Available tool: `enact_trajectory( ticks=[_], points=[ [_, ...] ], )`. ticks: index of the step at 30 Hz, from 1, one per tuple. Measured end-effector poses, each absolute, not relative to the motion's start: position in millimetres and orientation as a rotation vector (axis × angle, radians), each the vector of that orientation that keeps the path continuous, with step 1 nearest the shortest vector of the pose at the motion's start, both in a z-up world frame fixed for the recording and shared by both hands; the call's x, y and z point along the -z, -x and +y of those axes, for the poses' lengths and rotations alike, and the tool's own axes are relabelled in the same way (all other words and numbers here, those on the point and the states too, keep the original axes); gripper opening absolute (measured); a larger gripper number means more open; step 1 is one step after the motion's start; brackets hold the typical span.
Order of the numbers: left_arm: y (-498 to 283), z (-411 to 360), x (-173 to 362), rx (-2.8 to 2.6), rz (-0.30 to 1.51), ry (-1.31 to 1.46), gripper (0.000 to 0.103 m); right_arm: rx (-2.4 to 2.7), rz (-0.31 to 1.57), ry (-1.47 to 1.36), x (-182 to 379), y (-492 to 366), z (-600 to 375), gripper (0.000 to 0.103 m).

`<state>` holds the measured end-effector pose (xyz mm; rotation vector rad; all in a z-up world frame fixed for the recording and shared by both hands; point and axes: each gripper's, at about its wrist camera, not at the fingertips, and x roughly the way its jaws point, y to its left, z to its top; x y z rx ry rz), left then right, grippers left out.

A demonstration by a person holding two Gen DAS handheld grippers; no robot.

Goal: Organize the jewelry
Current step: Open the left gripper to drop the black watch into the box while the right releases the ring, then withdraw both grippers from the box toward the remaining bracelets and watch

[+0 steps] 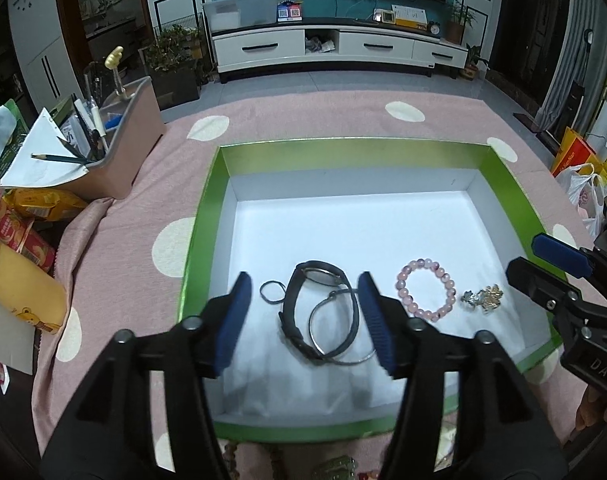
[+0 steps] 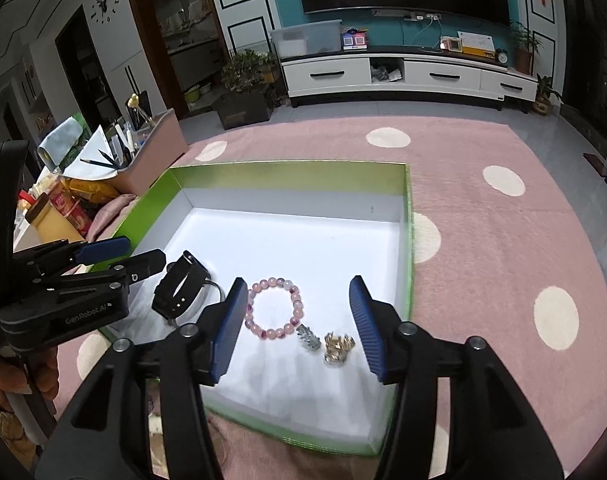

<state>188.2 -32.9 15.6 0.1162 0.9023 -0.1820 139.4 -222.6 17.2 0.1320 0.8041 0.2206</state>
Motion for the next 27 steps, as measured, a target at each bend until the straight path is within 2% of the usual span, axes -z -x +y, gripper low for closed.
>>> enact_trajectory(
  ticks=[5, 17, 21, 27],
  points=[
    [-170, -28, -27, 0.172, 0.883, -0.11, 0.081, -0.205, 0.784, -0.152, -28, -117, -234, 0.07],
    [-119, -13, -47, 0.165, 0.86, -0.087, 0.101, -0.201, 0.776, -0.162, -43, -60, -242, 0.084],
    [-100, -8, -49, 0.168, 0.857, -0.076, 0.101, -0.209, 0.769, -0.157, -47, -39, -241, 0.09],
    [-73, 17, -50, 0.182, 0.873, 0.011, 0.101, -0.222, 0.778, -0.166, -47, -17, -238, 0.091]
  ],
)
